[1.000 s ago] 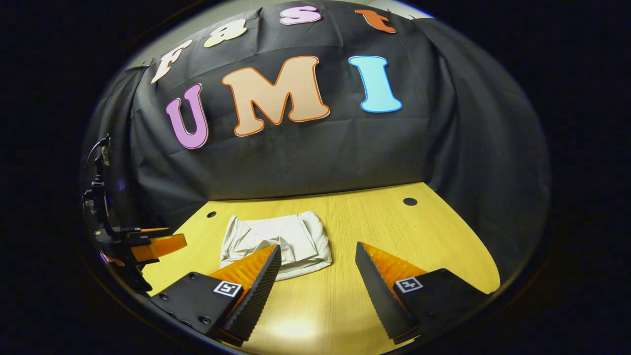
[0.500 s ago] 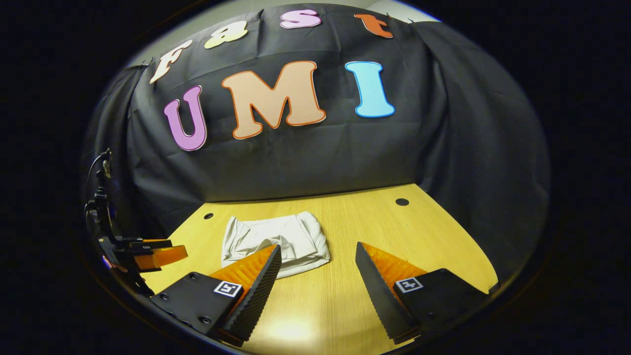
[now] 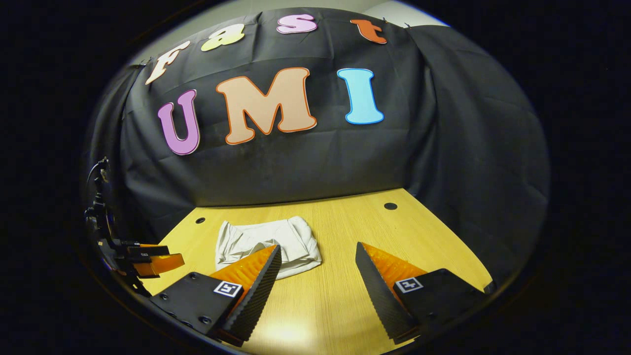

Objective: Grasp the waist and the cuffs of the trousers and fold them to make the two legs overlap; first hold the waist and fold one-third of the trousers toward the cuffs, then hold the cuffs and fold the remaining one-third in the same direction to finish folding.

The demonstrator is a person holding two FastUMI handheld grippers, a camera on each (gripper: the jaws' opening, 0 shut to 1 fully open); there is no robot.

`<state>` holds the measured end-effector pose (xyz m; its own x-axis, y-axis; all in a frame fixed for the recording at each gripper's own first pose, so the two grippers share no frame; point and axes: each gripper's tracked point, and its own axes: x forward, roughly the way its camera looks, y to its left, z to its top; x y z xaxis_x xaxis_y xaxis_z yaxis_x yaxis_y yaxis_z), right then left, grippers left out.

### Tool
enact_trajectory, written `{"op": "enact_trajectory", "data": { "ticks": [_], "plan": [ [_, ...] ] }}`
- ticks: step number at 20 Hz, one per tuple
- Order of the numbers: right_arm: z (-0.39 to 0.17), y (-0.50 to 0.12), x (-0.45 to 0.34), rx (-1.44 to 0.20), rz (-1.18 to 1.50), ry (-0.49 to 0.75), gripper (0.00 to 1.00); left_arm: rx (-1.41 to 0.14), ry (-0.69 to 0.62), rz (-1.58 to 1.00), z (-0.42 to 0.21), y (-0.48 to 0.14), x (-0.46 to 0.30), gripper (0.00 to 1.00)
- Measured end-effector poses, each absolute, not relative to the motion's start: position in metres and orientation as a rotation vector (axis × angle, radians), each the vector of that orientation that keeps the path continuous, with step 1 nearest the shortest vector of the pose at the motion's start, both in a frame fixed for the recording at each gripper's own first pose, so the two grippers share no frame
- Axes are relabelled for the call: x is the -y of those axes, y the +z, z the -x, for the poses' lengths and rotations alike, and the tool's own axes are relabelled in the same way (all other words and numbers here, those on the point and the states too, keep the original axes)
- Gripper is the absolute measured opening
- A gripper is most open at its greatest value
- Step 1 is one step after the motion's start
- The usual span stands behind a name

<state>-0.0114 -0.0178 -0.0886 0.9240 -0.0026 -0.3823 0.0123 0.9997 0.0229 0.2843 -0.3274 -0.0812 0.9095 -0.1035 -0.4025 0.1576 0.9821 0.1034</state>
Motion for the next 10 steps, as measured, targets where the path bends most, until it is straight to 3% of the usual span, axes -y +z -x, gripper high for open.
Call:
{"op": "enact_trajectory", "data": {
  "ticks": [4,5,6,7,10],
  "plan": [
    [0.0159,-0.0893,0.0168,-0.395,-0.022,-0.014,0.97,-0.416,-0.138,-0.151,-0.2835,-0.0836,0.3257,0.96],
    [0.0162,-0.089,0.0164,-0.396,-0.02,-0.016,0.93,-0.414,-0.14,-0.154,-0.2834,-0.0838,0.3253,0.96],
    [0.0167,-0.0889,0.0163,-0.396,-0.019,-0.017,0.97,-0.414,-0.14,-0.157,-0.2834,-0.0848,0.3249,0.96],
    [0.017,-0.0889,0.016,-0.395,-0.019,-0.018,0.93,-0.417,-0.142,-0.159,-0.2824,-0.0853,0.325,0.96],
    [0.0201,-0.0884,0.0158,-0.394,-0.019,-0.021,0.97,-0.421,-0.142,-0.164,-0.2814,-0.0872,0.3229,0.96]
  ]
}}
